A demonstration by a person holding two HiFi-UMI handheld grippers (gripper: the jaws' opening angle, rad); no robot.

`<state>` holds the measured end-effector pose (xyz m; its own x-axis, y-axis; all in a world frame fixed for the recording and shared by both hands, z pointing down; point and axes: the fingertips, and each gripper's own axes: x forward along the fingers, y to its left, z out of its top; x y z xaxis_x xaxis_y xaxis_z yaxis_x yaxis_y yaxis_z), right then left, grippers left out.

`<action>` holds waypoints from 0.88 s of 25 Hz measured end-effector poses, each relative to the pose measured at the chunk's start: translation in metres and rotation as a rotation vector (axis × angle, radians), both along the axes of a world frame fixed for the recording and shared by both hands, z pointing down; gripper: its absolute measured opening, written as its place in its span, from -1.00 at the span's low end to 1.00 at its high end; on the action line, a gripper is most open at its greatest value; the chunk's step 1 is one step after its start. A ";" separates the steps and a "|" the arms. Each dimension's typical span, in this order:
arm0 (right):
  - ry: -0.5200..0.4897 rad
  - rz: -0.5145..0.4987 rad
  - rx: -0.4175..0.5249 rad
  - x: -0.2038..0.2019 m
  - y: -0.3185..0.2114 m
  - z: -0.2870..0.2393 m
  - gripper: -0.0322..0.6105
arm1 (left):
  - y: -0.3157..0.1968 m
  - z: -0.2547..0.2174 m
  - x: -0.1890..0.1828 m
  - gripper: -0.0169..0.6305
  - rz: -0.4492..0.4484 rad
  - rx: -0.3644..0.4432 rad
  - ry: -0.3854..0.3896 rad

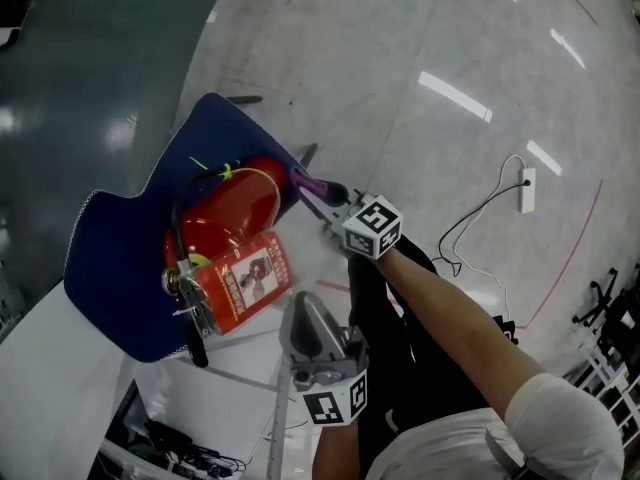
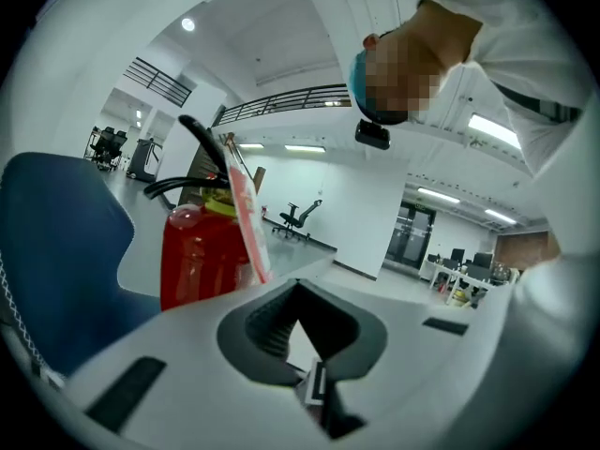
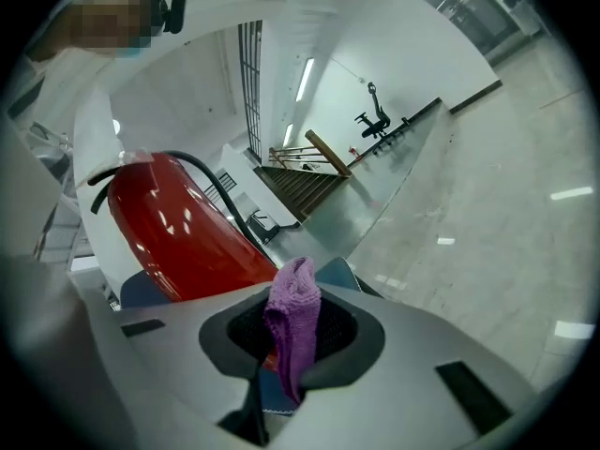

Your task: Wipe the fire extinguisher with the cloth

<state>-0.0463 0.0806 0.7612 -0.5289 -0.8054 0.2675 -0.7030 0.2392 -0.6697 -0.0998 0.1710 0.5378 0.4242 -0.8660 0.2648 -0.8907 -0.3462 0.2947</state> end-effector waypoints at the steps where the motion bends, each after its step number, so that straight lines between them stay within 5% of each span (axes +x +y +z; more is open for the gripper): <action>1: -0.003 0.002 -0.007 -0.003 -0.002 0.012 -0.72 | 0.003 0.005 -0.004 -0.93 -0.007 -0.009 0.000; 8: -0.048 -0.014 -0.036 -0.027 -0.013 0.048 -0.72 | 0.022 0.028 -0.024 -0.93 -0.044 -0.067 0.002; 22: -0.199 -0.039 0.044 -0.038 -0.008 -0.054 -0.72 | 0.029 -0.011 -0.029 -0.93 -0.089 -0.019 0.033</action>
<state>-0.0844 0.0726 0.7069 -0.5988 -0.7919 0.1197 -0.5479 0.2960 -0.7824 -0.1290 0.2004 0.5265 0.3545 -0.8956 0.2688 -0.9074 -0.2602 0.3299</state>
